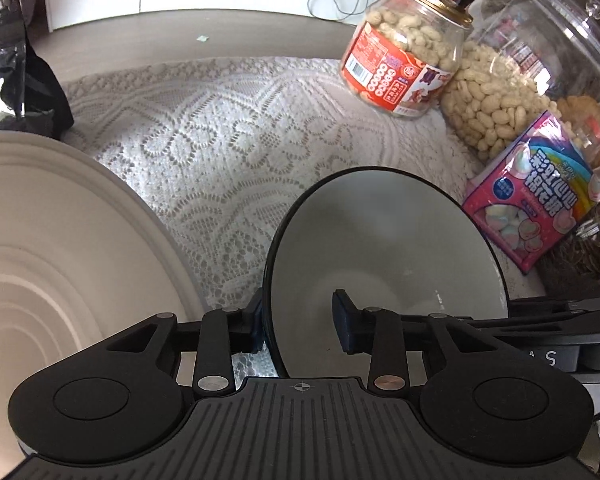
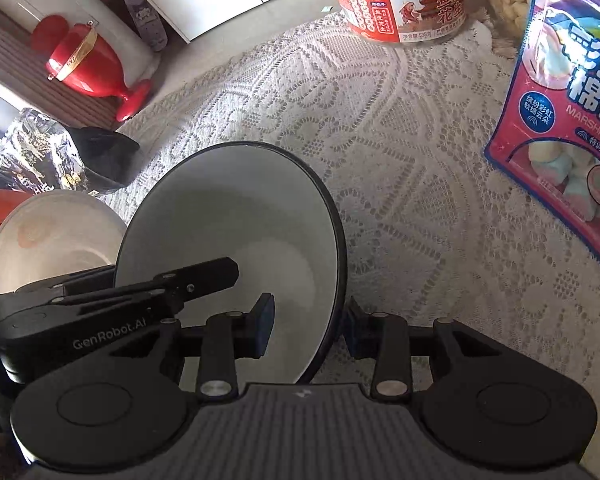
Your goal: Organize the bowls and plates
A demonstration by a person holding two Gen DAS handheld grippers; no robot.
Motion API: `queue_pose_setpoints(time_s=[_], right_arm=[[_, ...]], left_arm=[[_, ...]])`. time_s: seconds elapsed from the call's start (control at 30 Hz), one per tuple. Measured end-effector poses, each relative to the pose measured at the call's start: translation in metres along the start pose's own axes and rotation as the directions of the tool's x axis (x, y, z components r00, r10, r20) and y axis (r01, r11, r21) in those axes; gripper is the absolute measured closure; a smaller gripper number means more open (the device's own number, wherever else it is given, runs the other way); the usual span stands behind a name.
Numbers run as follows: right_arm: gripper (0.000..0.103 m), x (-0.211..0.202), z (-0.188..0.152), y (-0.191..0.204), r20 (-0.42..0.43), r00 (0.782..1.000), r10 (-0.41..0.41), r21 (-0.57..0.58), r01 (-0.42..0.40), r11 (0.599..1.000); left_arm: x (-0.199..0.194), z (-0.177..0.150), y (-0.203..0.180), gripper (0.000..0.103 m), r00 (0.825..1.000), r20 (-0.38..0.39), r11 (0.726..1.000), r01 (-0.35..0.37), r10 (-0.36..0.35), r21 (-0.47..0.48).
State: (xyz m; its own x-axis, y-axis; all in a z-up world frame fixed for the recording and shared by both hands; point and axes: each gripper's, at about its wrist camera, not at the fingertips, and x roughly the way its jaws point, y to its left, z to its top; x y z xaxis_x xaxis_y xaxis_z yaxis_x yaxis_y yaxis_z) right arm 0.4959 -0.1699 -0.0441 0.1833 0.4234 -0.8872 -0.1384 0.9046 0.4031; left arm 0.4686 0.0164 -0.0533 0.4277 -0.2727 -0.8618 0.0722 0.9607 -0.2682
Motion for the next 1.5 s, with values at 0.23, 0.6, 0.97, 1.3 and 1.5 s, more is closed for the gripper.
queue_pose_setpoints(time_s=[0.23, 0.6, 0.97, 1.3, 1.5], right_arm=[[0.066, -0.031, 0.003, 0.003, 0.080, 0.995, 0.058, -0.027, -0.056, 0.998], [0.066, -0.127, -0.047, -0.012, 0.183, 0.983, 0.032, -0.096, -0.014, 0.995], [0.066, -0.121, -0.101, -0.062, 0.086, 0.994, -0.067, -0.058, 0.072, 0.996], [0.064, -0.125, -0.102, -0.070, 0.089, 0.996, -0.023, -0.055, 0.028, 0.998], [0.064, -0.139, -0.100, -0.068, 0.102, 0.994, -0.040, -0.054, 0.046, 0.998]], left_arm=[[-0.041, 0.010, -0.017, 0.064, 0.997, 0.070, 0.999, -0.021, 0.019, 0.033], [-0.091, -0.038, -0.084, 0.063, 0.996, 0.023, 0.990, 0.081, -0.084, 0.113], [-0.056, -0.093, -0.112, 0.076, 0.985, -0.132, 0.978, 0.131, -0.111, 0.160], [-0.060, -0.091, -0.108, 0.076, 0.983, -0.129, 0.978, 0.146, -0.127, 0.151], [-0.069, -0.090, -0.092, 0.069, 0.978, -0.103, 0.976, 0.190, -0.179, 0.103]])
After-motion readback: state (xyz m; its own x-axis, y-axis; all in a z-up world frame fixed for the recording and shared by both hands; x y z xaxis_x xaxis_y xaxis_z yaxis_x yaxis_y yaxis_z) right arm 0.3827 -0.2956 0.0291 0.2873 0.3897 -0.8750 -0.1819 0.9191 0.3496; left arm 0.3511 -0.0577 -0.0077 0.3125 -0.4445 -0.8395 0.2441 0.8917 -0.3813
